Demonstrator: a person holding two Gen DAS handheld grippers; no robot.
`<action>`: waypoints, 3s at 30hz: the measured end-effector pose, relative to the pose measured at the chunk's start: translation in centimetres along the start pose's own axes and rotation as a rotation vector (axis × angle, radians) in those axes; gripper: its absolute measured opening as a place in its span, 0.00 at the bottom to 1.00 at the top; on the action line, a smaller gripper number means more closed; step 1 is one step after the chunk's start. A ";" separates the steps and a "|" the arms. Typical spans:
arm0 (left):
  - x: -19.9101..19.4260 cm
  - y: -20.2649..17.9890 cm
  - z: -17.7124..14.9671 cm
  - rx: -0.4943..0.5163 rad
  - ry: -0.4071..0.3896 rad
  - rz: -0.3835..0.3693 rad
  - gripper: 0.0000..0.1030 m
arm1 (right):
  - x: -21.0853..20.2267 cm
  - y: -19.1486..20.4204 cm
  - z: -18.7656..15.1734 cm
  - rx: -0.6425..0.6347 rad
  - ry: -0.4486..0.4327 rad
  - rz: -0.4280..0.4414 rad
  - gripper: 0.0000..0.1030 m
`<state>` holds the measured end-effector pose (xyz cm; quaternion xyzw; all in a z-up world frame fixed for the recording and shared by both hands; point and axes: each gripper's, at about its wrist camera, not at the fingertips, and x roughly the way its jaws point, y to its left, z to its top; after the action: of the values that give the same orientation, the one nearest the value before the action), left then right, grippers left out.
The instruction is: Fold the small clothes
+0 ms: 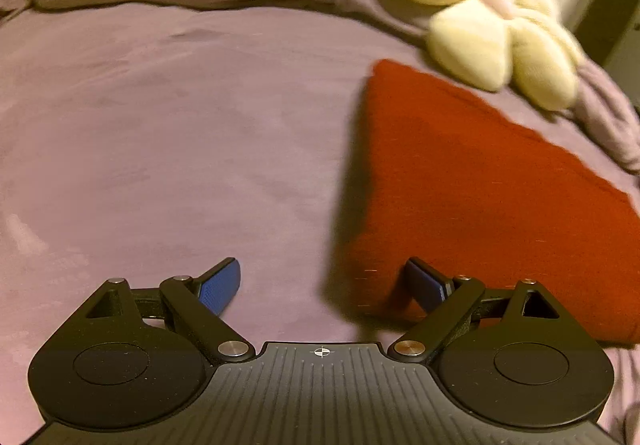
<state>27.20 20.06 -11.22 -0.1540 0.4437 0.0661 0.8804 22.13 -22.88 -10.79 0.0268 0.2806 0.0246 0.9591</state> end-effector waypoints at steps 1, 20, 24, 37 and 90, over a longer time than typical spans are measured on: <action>-0.2 0.4 0.0 -0.015 0.000 -0.010 0.89 | 0.4 1.2 0.0 -0.025 0.014 0.029 0.29; 6.1 1.9 1.5 -0.353 0.144 -0.423 0.54 | 4.4 12.4 -0.2 -0.160 -0.021 0.171 0.19; 7.2 1.9 1.9 -0.418 0.142 -0.445 0.54 | 4.5 13.6 -0.6 -0.180 -0.038 0.209 0.19; 6.7 1.8 2.5 -0.410 0.096 -0.458 0.29 | 4.8 15.6 -1.1 -0.201 -0.052 0.255 0.19; -5.4 -15.0 -2.6 0.082 -0.127 -0.553 0.92 | -1.3 -6.2 -1.0 0.197 0.014 -0.115 0.53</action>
<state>25.83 5.12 -5.14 -0.2288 0.3313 -0.1851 0.8965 20.74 -29.13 -11.33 0.1044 0.2894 -0.0579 0.9497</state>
